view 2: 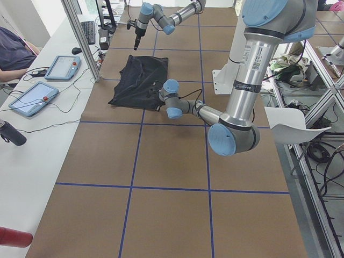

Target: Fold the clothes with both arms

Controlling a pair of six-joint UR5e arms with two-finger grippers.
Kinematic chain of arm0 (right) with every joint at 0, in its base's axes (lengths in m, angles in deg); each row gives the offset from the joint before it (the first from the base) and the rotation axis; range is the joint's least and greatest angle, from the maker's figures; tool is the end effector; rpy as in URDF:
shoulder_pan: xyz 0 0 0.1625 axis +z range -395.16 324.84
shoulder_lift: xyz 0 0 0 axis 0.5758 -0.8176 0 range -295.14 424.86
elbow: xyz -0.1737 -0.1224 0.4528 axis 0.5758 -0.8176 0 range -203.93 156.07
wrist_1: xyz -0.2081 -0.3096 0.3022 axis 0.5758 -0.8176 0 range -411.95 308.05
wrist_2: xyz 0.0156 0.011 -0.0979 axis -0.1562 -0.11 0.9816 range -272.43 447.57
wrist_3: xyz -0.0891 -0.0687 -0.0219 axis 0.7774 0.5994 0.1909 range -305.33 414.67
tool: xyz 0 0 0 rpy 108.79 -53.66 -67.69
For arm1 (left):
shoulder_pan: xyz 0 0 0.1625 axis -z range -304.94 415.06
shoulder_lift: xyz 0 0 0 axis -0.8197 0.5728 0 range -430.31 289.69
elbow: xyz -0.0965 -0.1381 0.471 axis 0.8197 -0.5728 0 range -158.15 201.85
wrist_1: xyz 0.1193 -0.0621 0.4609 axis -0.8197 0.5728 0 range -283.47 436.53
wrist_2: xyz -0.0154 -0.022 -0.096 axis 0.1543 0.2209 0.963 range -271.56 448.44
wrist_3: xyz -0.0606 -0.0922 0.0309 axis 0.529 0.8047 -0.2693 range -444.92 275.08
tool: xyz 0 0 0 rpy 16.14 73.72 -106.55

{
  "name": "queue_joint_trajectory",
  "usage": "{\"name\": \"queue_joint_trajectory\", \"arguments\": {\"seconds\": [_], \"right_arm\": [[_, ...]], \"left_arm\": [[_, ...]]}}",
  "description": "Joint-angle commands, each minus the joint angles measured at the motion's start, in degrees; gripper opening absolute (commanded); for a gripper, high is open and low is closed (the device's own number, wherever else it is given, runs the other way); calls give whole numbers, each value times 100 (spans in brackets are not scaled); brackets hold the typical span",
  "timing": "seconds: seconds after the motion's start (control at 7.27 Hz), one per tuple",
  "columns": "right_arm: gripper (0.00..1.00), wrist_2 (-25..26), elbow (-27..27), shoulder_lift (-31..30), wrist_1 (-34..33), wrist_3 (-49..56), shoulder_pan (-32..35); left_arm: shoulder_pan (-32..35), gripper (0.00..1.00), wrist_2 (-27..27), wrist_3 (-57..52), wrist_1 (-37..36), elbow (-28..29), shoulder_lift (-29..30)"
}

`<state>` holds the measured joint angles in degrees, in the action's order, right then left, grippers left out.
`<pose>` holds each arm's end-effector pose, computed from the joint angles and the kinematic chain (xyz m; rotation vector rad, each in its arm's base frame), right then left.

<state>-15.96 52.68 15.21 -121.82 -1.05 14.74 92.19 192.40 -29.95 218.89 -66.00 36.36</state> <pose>-0.4883 -0.7451 0.3374 0.3833 -0.7567 0.1591 0.5193 -0.5258 0.4780 0.5097 1.0650 0.1097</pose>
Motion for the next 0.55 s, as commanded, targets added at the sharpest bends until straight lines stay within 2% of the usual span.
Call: {"name": "queue_joint_trajectory", "arguments": {"seconds": [0.0, 0.28, 0.41], "right_arm": [[100, 0, 3, -1, 0, 0, -24], [100, -9, -6, 17, 0, 0, -68], [100, 0, 3, 34, 0, -9, -103]], "left_arm": [[83, 0, 62, -222, -49, -187, -102], [712, 0, 71, -1501, -85, -22, -120], [1239, 0, 80, -2177, -67, 388, -94]]}}
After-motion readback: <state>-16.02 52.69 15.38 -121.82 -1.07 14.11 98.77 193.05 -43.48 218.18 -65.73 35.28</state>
